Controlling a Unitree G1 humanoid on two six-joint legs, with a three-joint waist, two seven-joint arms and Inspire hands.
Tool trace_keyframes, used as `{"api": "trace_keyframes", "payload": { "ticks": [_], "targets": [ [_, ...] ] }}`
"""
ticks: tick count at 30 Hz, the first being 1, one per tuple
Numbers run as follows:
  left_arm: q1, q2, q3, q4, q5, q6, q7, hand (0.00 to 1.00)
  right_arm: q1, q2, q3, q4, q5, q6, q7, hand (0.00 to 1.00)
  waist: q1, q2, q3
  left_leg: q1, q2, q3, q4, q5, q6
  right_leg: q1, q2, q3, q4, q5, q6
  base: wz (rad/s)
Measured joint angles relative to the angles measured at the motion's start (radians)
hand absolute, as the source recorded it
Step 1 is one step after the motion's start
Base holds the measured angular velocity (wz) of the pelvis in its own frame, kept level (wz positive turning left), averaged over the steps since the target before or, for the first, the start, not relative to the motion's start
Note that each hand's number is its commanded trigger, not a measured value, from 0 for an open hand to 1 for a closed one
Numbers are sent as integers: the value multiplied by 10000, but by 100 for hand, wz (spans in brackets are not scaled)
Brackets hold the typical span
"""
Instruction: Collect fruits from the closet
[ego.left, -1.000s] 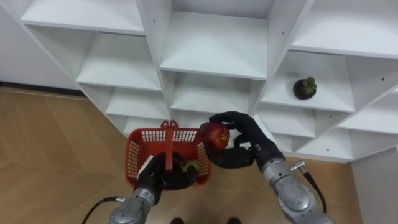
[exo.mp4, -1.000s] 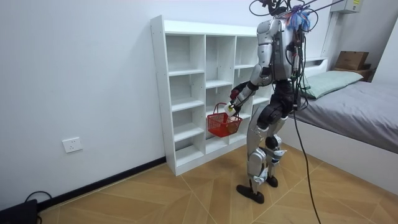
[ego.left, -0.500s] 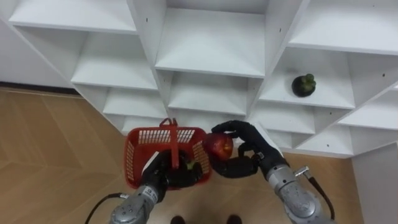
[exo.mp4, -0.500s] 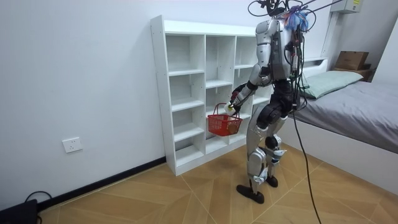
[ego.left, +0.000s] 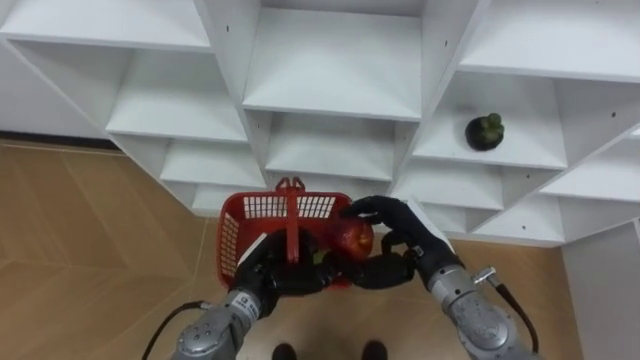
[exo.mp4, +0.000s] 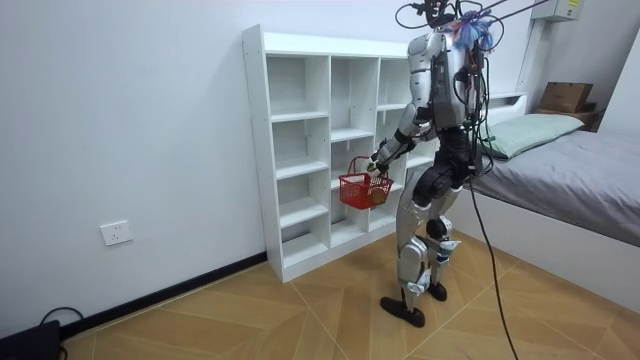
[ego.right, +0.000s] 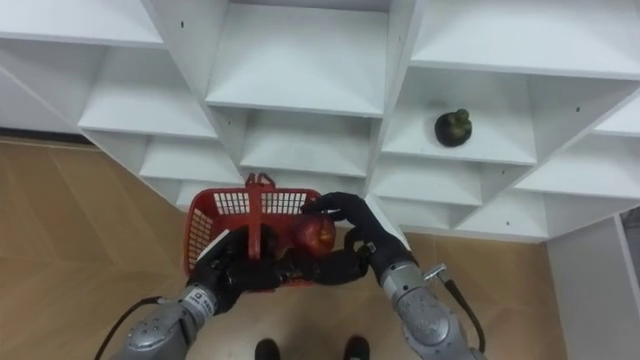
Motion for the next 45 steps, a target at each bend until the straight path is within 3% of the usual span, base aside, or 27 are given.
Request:
{"api": "trace_keyframes", "payload": {
  "ticks": [7,8,9,20,45],
  "targets": [
    [2,107,-143,3,-391,0,-297,100,8,-13,-14,2,380,0,120,100,-92,-12,9,2,58,-11,41,-28,-44,34,66,8,-33,-6,-15,0],
    [1,157,-150,3,-398,0,-344,100,8,-12,-13,2,371,0,125,72,-114,-20,13,0,69,-18,60,-36,-55,40,93,9,-38,-7,-20,0],
    [-2,239,-227,2,-499,0,-385,100,7,0,0,2,363,1,126,0,-124,-18,16,-15,77,-20,81,-47,-67,40,100,7,-61,-9,-24,0],
    [5,430,-498,2,-589,10,-561,100,-7,-35,95,14,719,4,108,0,-252,65,65,-172,228,6,282,-141,-110,54,178,-105,-197,68,-109,0],
    [4,511,-727,-29,-1236,29,-504,100,16,-234,455,351,1554,-218,-428,0,-284,45,65,-29,262,2,351,-198,-195,210,291,-17,-203,36,-157,0]
  ]
}}
